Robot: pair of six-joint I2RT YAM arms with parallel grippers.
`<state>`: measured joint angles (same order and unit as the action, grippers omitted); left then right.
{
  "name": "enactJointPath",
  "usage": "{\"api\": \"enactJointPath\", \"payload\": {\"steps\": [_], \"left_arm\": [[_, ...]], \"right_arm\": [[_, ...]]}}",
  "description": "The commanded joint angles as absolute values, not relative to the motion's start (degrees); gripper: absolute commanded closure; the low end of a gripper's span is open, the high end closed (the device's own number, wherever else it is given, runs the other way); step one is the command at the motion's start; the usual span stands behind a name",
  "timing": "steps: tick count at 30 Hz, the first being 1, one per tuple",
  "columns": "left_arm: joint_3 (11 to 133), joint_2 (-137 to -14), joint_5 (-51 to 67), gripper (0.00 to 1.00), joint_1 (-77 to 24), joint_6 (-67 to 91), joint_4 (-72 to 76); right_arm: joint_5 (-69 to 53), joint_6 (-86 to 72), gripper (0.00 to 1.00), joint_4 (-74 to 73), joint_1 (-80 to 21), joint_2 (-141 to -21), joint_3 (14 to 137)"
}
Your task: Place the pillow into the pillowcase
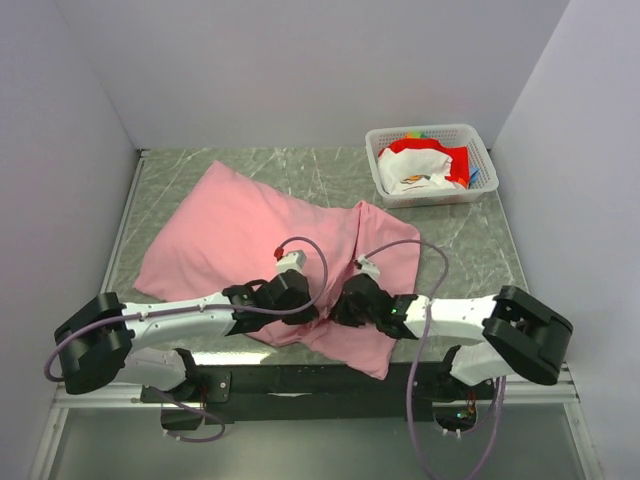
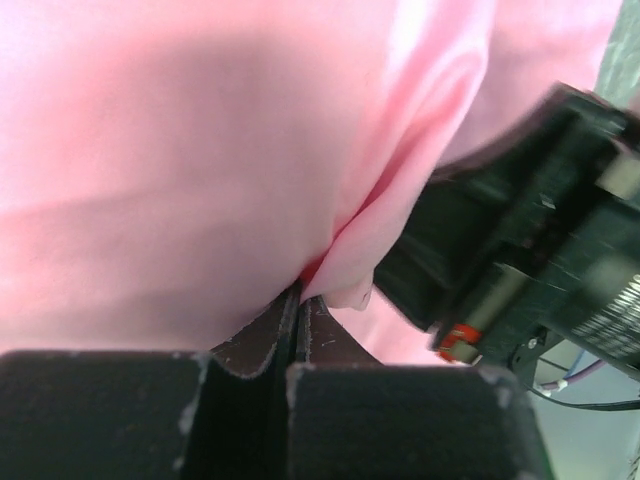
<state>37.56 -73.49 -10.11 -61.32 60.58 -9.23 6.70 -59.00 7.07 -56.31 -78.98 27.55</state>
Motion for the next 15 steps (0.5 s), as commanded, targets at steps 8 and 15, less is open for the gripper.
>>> {"api": "enactJointPath", "payload": {"steps": [8, 15], "left_arm": [[42.01, -79.97, -5.55, 0.99, -61.17, 54.33, -9.14], [47.01, -86.83, -0.53, 0.95, -61.61, 48.96, -11.77]], "right_arm": [[16.69, -64.69, 1.00, -4.38, -59.59, -53.81, 19.07], [19.16, -63.81, 1.00, -8.52, -61.78, -50.80, 22.84]]}}
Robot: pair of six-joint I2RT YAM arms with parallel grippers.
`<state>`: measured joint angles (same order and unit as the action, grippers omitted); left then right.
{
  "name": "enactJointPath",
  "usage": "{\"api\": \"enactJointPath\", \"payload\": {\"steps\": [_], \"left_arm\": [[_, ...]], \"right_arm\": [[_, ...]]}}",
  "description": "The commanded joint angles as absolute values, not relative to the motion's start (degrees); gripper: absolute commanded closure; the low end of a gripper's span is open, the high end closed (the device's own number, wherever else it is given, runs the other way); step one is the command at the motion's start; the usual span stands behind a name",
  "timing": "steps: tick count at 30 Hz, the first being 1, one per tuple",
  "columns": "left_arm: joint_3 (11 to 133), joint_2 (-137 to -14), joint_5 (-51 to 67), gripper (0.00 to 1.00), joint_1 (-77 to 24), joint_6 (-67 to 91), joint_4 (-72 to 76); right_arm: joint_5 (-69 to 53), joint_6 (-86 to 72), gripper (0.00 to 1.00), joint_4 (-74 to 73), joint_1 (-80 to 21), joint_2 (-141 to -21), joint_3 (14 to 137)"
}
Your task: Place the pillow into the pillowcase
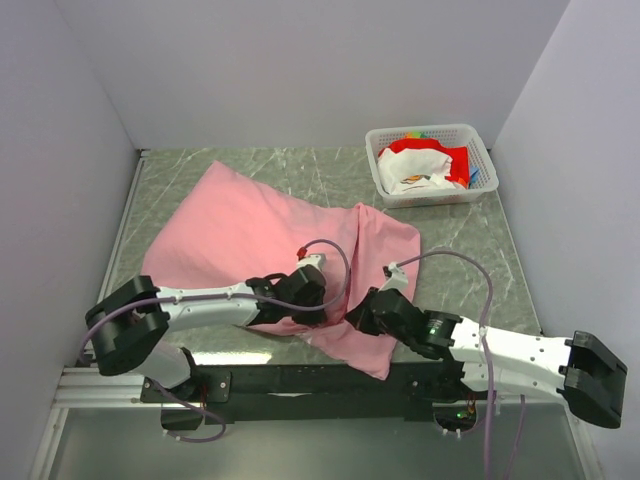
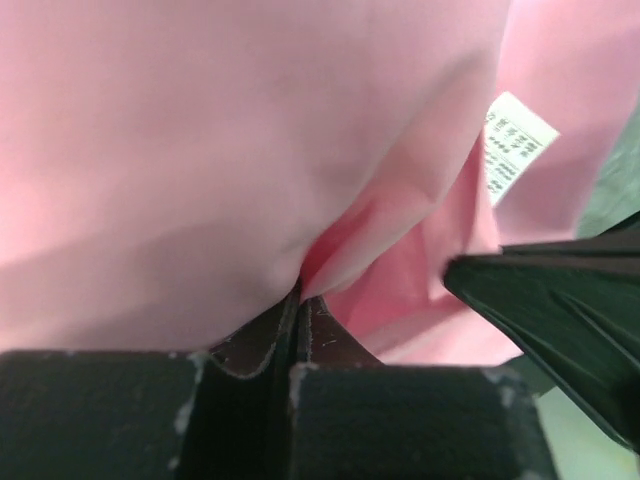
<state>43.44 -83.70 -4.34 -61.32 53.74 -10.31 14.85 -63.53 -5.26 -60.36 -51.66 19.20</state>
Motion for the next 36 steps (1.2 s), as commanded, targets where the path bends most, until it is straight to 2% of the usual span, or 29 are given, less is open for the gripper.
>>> {"api": "enactJointPath", "payload": {"steps": [1, 6, 8, 10, 11, 16, 17, 19, 20, 23, 27, 31, 36], "left_arm": [[47.28, -87.36, 0.43, 0.94, -61.70, 48.17, -12.13], [46.32, -87.98, 2.28, 0.87, -62.14, 47.46, -13.53], [45.79, -87.19, 2.81, 0.78, -62.14, 47.02, -13.97], [45.35, -86.66, 3.60, 0.76, -62.14, 46.58, -14.50], [44.92, -85.88, 3.86, 0.70, -62.14, 46.50, -14.50], [43.77, -81.49, 4.48, 0.57, -62.14, 46.75, -15.20], [43.25, -80.43, 4.13, 0.49, -62.14, 47.02, -15.55], [42.63, -76.93, 3.52, 0.43, -62.14, 48.33, -16.52], [41.84, -75.60, 2.21, 0.38, -62.14, 48.95, -17.39], [40.26, -70.68, 0.19, 0.31, -62.05, 51.85, -18.63], [38.59, -65.23, -2.72, 0.26, -61.88, 55.45, -20.21], [38.41, -58.21, -7.46, 0.19, -61.61, 58.79, -22.93], [40.07, -53.09, -9.84, 0.15, -58.54, 58.36, -25.13]], "right_arm": [[19.68, -63.63, 1.00, -8.87, -62.14, -50.97, 23.37], [23.38, -63.55, 1.00, -12.30, -63.98, -51.42, 26.89], [23.73, -63.11, 1.00, -11.95, -64.16, -50.98, 27.24], [23.56, -61.97, 1.00, -10.73, -64.16, -51.93, 28.03], [23.38, -61.44, 1.00, -10.46, -64.25, -52.73, 28.65], [21.28, -58.98, 1.00, -7.30, -64.34, -61.59, 32.52], [20.92, -58.89, 1.00, -6.42, -64.42, -62.74, 32.61], [19.78, -58.97, 1.00, -3.61, -64.42, -65.72, 32.34], [19.43, -58.97, 1.00, -2.65, -64.42, -66.61, 31.91], [17.67, -59.50, 1.00, -0.18, -64.51, -69.86, 31.11], [15.21, -59.15, 0.99, 4.29, -64.42, -74.17, 30.76], [13.10, -58.36, 0.91, 4.14, -64.77, -78.91, 32.25], [14.41, -56.69, 0.55, -4.27, -65.13, -72.97, 33.92]]}}
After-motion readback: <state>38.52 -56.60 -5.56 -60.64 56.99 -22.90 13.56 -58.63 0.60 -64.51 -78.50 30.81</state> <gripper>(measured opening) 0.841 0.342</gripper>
